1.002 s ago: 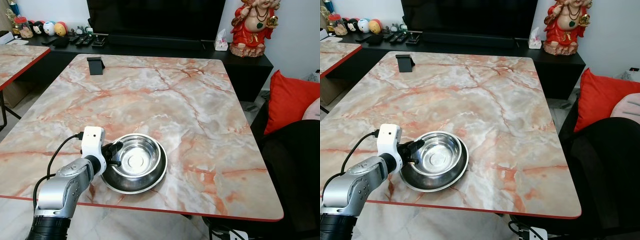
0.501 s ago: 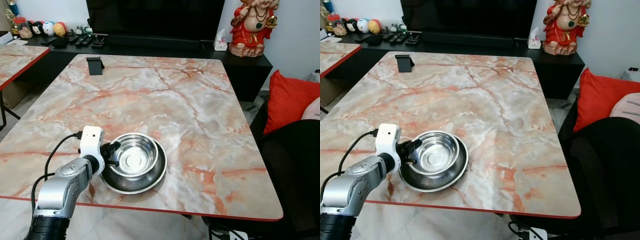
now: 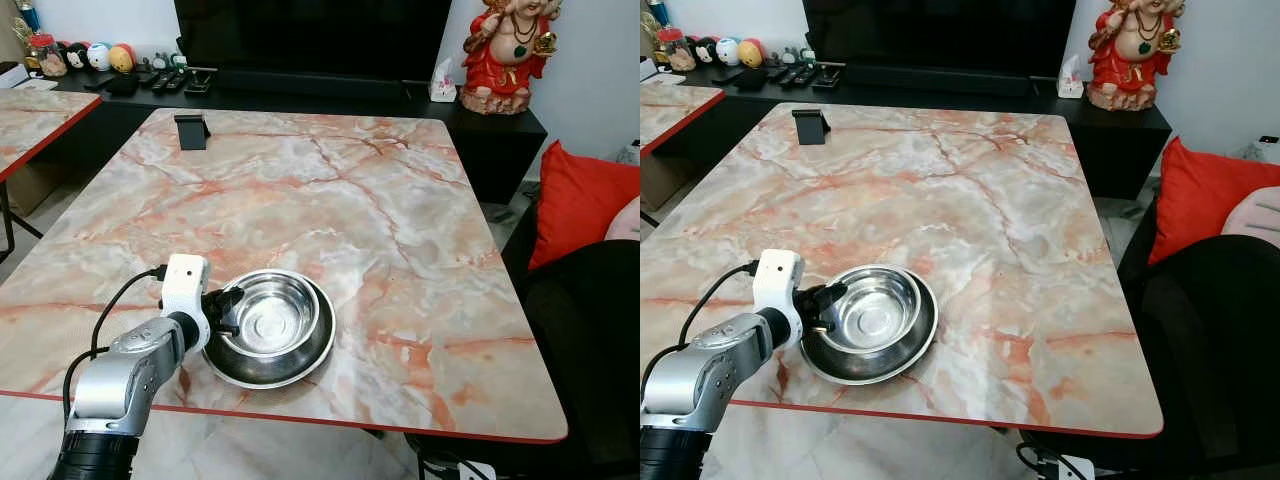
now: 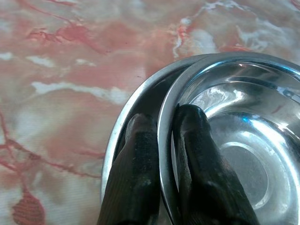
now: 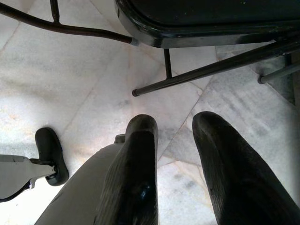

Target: Setting the table

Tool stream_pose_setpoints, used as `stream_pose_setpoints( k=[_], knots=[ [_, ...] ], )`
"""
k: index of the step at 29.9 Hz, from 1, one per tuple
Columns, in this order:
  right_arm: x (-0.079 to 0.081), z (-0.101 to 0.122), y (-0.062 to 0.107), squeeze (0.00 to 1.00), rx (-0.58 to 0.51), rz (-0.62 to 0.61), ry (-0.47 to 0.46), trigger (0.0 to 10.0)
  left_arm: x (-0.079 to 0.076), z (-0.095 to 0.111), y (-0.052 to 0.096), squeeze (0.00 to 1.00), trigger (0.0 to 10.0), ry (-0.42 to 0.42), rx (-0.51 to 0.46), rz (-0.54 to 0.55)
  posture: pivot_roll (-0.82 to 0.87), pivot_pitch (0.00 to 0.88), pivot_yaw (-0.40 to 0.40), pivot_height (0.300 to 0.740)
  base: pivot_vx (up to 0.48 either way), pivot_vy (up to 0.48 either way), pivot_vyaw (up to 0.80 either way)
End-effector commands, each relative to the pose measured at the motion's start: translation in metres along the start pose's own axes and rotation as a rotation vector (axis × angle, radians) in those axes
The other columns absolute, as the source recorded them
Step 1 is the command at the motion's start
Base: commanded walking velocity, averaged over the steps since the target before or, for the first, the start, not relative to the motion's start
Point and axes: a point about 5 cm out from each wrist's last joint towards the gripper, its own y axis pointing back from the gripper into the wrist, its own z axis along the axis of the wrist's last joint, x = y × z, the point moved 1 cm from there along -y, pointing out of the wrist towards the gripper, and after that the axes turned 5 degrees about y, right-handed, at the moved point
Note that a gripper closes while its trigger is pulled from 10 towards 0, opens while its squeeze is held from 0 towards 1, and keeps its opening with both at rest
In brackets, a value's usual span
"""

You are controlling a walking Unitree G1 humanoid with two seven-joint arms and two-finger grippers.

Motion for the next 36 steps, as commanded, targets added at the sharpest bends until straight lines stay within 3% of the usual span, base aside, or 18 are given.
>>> stream_pose_setpoints(
  k=[1, 4, 5, 7, 8, 9, 10, 22, 31, 32, 33, 36],
  knots=[
    [-0.001, 0.0, 0.0, 0.0, 0.002, -0.003, 0.005, 10.0, -0.002, -0.008, -0.001, 0.0, 10.0, -0.001, 0.047, -0.007, 0.07, 0.0, -0.036, 0.74, 0.0, 0.0, 0.0],
    [-0.001, 0.0, 0.0, 0.0, 0.003, -0.003, 0.005, 10.0, -0.002, -0.008, -0.001, 0.0, 10.0, -0.001, 0.047, -0.007, 0.07, 0.0, -0.036, 0.74, 0.0, 0.0, 0.0],
    [-0.001, 0.0, 0.0, 0.0, 0.003, -0.003, 0.005, 10.0, -0.002, -0.008, -0.001, 0.13, 10.0, -0.001, 0.048, -0.005, 0.07, 0.0, -0.035, 0.74, 0.0, 0.0, 0.0],
    [-0.001, 0.0, 0.0, 0.0, 0.003, -0.003, 0.005, 10.0, -0.002, -0.008, -0.001, 0.13, 10.0, -0.002, 0.048, -0.003, 0.07, 0.0, -0.035, 0.74, 0.0, 0.0, 0.0],
    [-0.001, 0.0, 0.0, 0.0, 0.003, -0.003, 0.004, 10.0, -0.001, -0.008, -0.001, 0.82, 10.0, -0.005, 0.048, 0.003, 0.07, 0.0, -0.035, 0.74, 0.0, 0.0, 0.0],
    [-0.001, 0.0, 0.0, 0.0, 0.003, -0.003, 0.004, 10.0, -0.001, -0.008, -0.001, 0.82, 10.0, -0.005, 0.048, 0.003, 0.07, 0.0, -0.035, 0.74, 0.0, 0.0, 0.0],
    [-0.001, 0.0, 0.0, 0.0, 0.003, -0.003, 0.004, 10.0, 0.0, -0.008, -0.001, 1.0, 10.0, -0.004, 0.049, 0.006, 0.07, 0.0, -0.035, 0.74, 0.0, 0.0, 0.0],
    [-0.001, 0.0, 0.0, 0.0, 0.003, -0.003, 0.004, 10.0, -0.001, -0.006, -0.001, 1.0, 10.0, 0.004, 0.037, 0.007, 0.07, 0.0, -0.035, 0.74, 0.0, 0.0, 0.0],
    [-0.001, 0.0, 0.0, 0.0, 0.003, -0.003, 0.005, 10.0, 0.005, 0.018, -0.001, 0.99, 10.0, 0.064, -0.085, 0.069, 0.07, 0.0, -0.036, 0.74, 0.0, 0.0, 0.0],
    [-0.001, 0.0, 0.0, 0.0, 0.003, -0.003, 0.004, 10.0, 0.005, 0.022, -0.001, 0.32, 10.0, 0.082, -0.106, 0.069, 0.07, 0.0, -0.036, 0.74, 0.0, 0.0, 0.0],
    [-0.001, 0.0, 0.0, 0.0, 0.003, -0.003, 0.004, 10.0, 0.005, 0.025, -0.001, 0.0, 10.0, 0.089, -0.12, 0.067, 0.07, 0.0, -0.036, 0.74, 0.0, 0.0, 0.0],
    [-0.001, 0.0, 0.0, 0.0, 0.004, -0.003, 0.006, 10.0, 0.003, 0.032, 0.0, 0.0, 10.0, 0.095, -0.146, 0.052, 0.07, 0.0, -0.035, 0.74, 0.0, 0.0, 0.0]
  ],
)
